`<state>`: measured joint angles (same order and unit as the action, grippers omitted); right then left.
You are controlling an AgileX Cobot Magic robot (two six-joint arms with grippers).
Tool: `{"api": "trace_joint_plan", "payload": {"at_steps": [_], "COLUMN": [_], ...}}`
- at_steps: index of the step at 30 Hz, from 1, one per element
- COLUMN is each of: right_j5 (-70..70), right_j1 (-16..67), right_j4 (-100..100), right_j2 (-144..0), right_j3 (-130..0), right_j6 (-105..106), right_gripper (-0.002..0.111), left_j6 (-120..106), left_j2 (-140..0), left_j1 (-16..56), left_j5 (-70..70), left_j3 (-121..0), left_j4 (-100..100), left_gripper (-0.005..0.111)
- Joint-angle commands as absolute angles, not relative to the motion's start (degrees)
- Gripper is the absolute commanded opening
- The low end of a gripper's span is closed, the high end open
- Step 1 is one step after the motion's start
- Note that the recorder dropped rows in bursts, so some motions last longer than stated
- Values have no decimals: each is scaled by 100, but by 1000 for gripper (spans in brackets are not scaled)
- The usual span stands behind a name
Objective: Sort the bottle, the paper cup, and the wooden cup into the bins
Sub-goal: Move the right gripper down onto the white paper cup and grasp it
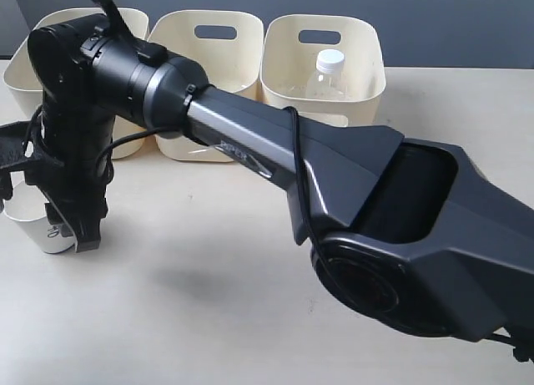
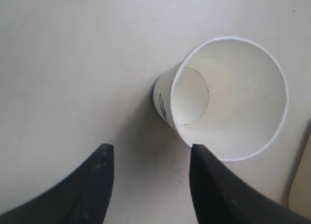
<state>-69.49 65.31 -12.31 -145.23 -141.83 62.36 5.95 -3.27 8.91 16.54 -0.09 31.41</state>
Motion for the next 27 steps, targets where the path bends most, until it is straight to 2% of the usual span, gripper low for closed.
{"api": "trace_joint_plan", "payload": {"at_steps": [1, 25, 27], "right_j5": [-6801, -6226, -6185], "right_j1": [6587, 6747, 6747], "right_j4": [-995, -948, -949], "right_j2": [-14485, -14759, -14791], "right_j3": [-14200, -14200, -14200], "right_j6": [6343, 6975, 6975], "right_gripper": [48, 48, 42], "left_j6": [629, 629, 629], "left_j2": [-308, -308, -308], "left_j1": [922, 922, 922], "left_j5": [1631, 1631, 1631], "left_j3": [0, 0, 0], "left_j4": [3117, 3117, 3117], "left_gripper": [0, 0, 0]}}
